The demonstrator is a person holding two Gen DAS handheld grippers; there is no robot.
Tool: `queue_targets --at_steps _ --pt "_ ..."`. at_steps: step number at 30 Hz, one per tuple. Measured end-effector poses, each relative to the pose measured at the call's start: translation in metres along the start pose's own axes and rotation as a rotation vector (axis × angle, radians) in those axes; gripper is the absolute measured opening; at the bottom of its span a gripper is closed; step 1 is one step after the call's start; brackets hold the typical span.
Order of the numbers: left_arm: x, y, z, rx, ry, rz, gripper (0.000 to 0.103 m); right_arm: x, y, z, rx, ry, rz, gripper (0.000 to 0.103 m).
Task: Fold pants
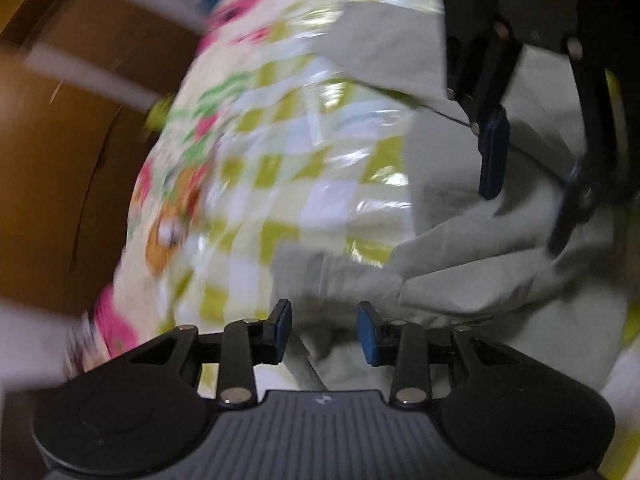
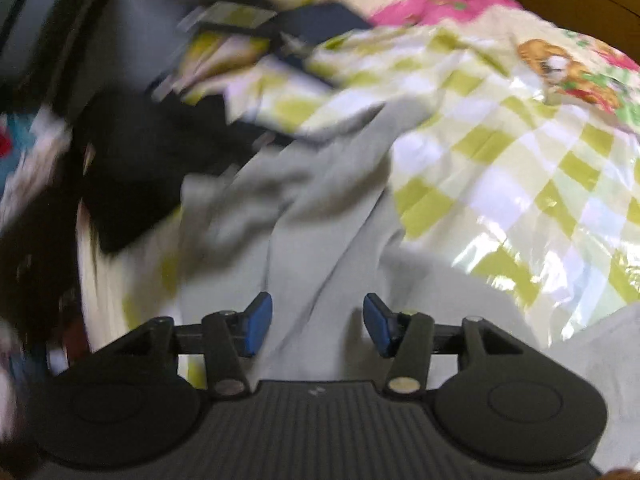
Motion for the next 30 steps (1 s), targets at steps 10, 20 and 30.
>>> queue_targets --at_steps 10,20,30 --pt "0.038 0.034 -0.012 0.564 -0.142 0.049 0.051 0.014 0.002 0.001 -0.058 0.014 -0.061 0.052" --pt "0.059 0.032 0.013 0.361 -0.253 0.051 0.048 0.012 0.029 -0.012 0.164 0.085 -0.138 0.052" --pt "0.039 0.048 0.040 0.134 -0.232 0.074 0.047 0.073 0.057 -0.044 0.473 0.067 -0.186 0.055"
Point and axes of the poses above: each gripper's, at about its wrist camera, not at the fingertips, and x roughly the way its jaws point, y to its right, z to its underside, the point moved 5 cm from there along x, roughly the way its jaws point, and after that the axes turned 11 degrees about z, right-handed, at the moved point
